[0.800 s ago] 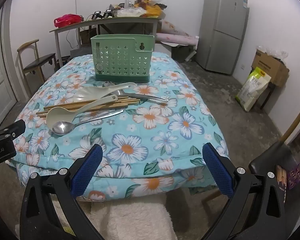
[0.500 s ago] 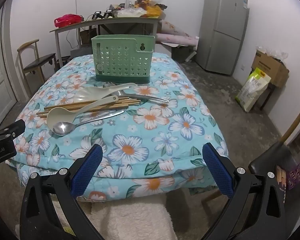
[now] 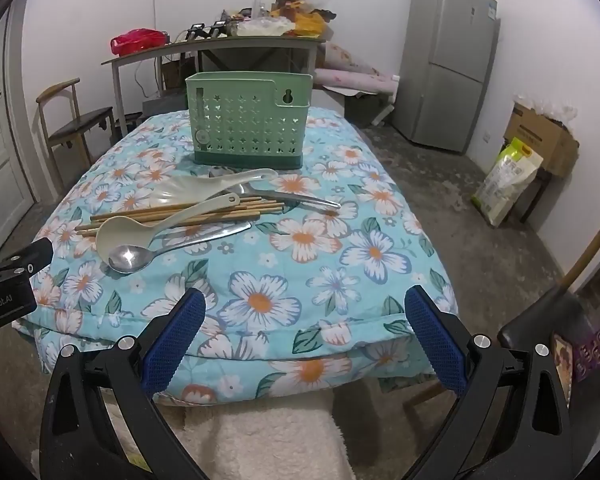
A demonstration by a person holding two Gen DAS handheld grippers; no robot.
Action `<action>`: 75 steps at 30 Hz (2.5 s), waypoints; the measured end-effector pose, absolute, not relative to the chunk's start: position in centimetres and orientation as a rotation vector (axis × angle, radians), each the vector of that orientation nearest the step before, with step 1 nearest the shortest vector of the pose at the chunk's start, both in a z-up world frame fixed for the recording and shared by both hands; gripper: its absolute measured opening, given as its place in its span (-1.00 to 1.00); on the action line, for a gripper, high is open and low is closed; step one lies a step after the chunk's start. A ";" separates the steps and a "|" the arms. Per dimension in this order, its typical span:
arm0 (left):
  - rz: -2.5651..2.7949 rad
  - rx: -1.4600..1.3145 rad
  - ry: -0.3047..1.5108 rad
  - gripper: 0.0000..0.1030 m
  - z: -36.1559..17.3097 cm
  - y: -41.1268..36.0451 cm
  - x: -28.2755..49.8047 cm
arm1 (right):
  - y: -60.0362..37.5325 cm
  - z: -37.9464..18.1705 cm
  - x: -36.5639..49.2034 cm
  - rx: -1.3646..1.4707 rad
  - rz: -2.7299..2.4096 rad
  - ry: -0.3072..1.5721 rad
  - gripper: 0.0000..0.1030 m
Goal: Organize utensils
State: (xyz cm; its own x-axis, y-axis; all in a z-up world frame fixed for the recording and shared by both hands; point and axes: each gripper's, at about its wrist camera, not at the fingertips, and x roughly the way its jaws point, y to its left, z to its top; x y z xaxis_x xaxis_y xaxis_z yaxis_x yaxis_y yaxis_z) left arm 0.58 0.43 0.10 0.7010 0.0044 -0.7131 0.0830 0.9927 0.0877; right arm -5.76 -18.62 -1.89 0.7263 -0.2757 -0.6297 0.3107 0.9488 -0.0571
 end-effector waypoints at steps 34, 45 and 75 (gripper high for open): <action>-0.038 0.123 0.785 0.89 0.3 0.4 0.5 | -18.5 -1.8 -5.7 0.052 -0.324 0.682 0.85; -0.037 0.124 0.785 0.89 0.3 0.4 0.5 | -18.4 -1.8 -5.8 0.052 -0.324 0.682 0.85; -0.042 0.126 0.782 0.89 0.5 1.1 0.8 | -17.9 -1.1 -5.5 0.049 -0.327 0.673 0.85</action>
State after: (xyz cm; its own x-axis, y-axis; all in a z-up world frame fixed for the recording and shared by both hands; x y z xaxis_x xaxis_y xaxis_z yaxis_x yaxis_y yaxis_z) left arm 0.82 1.15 0.51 0.7092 0.0089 -0.7049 0.0842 0.9917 0.0973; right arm -5.47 -17.89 -1.05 0.7331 -0.2813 -0.6192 0.3130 0.9479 -0.0600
